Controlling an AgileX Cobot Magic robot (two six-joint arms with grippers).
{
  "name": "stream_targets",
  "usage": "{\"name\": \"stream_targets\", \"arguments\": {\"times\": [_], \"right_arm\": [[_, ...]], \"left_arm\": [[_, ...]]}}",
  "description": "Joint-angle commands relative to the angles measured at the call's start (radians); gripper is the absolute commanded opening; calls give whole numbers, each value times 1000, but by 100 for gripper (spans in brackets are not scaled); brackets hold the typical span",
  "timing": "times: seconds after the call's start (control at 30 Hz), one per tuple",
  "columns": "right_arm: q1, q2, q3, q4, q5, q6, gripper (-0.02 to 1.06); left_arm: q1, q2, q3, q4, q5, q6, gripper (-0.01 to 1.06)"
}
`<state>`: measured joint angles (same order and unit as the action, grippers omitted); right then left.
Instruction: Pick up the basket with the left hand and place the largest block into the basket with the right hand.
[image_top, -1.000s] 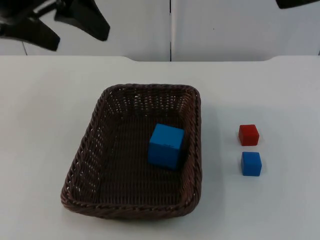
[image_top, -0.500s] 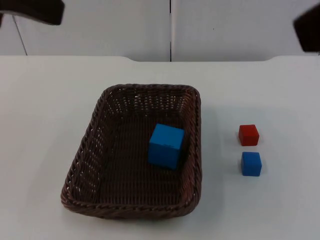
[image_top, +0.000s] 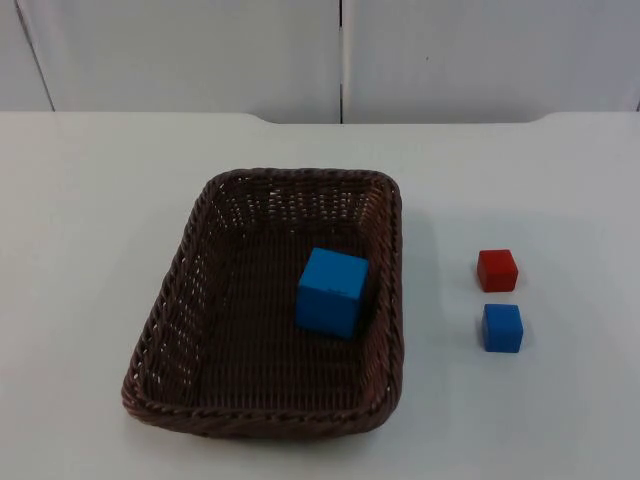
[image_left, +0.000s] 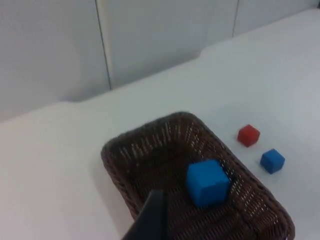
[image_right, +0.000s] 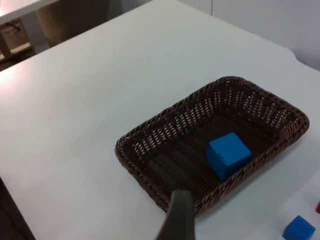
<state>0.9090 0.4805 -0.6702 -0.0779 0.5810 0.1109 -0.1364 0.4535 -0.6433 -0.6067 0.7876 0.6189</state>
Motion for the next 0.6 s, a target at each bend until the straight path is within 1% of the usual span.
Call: {"name": "stream_targets", "arguments": {"times": [0.0, 0.13, 0.17, 0.3, 0.33, 0.43, 0.5, 0.57], "right_arm": [[4, -33, 17, 1, -2, 0, 68], [4, -99, 70, 1, 15, 0, 68], [4, -99, 70, 1, 15, 0, 68], [4, -137, 92, 1, 31, 0, 68], [4, -137, 92, 1, 31, 0, 68], [4, -152, 95, 1, 43, 0, 68], [4, -157, 95, 1, 49, 0, 68], [4, -172, 95, 1, 77, 0, 68]], "left_arm": [[-2, -52, 13, 29, 19, -24, 89], [-2, -172, 34, 165, 74, -172, 89], [-2, -172, 34, 165, 74, -172, 89], [-2, -240, 40, 301, 137, -305, 89], [-2, -240, 40, 301, 137, -305, 89], [-2, -284, 40, 358, 186, -353, 89], [-2, -298, 40, 363, 203, -358, 89], [-2, -340, 40, 364, 233, -358, 89]]}}
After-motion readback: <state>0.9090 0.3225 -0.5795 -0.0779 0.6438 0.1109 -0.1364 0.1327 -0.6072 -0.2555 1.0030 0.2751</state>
